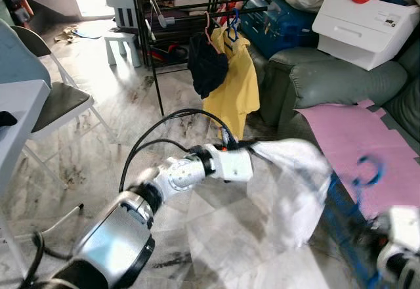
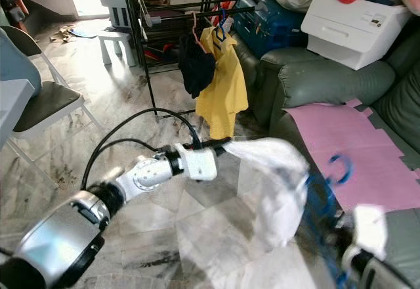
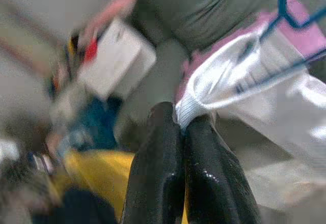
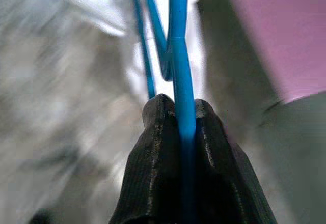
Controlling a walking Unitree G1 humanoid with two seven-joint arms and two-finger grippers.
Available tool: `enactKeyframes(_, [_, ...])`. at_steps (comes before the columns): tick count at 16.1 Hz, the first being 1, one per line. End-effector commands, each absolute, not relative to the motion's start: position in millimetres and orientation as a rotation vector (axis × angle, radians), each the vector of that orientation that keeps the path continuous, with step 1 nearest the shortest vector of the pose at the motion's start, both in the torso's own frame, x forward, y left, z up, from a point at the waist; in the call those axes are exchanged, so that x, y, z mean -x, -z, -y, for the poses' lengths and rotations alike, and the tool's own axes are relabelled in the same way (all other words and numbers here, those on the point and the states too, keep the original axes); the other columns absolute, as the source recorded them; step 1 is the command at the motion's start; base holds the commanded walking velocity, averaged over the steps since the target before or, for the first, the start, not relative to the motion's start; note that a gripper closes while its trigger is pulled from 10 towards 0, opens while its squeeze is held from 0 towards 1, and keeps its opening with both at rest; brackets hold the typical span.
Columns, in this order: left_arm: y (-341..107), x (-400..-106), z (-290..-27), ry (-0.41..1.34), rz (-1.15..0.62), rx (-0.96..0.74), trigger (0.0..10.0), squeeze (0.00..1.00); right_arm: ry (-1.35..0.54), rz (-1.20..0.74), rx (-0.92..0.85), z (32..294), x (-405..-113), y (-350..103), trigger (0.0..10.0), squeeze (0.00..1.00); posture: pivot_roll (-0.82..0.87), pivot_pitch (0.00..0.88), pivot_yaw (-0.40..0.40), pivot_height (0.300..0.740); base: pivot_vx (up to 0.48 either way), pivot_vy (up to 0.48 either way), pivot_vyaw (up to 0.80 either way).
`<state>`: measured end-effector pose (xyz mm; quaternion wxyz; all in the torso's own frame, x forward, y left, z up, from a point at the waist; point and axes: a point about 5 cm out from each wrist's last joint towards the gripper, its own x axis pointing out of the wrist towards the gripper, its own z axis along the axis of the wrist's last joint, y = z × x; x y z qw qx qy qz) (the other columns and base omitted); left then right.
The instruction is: Hang hanger
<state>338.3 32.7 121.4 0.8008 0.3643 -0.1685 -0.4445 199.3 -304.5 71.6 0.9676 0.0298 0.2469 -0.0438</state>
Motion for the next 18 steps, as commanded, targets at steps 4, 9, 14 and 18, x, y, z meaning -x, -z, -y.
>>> enactKeyframes(4, [-93,-328,-44,1.022,0.169,-0.671,10.0,0.00,0.207,-0.082,-0.166,310,-255,-149,10.0,0.00,-0.07,0.000,-0.019,0.740,0.000,0.000,0.00])
enactKeyframes(9, [-100,-326,-19,1.035,0.227,-0.722,10.0,0.00,-0.376,-0.383,-0.056,210,-262,-113,10.0,0.00,-0.06,0.000,-0.027,0.740,0.000,0.000,0.00])
enactKeyframes(14, [-75,-327,-29,0.873,-0.019,-0.540,10.0,0.00,0.191,-0.547,-0.122,276,-220,-55,10.0,0.00,-0.08,0.000,-0.002,0.740,0.000,0.000,0.00])
enactKeyframes(18, [-100,-339,-38,0.859,0.045,-0.313,10.0,0.00,0.459,-0.457,-0.354,311,-213,-54,10.0,0.00,-0.08,0.000,-0.002,0.740,0.000,0.000,0.00])
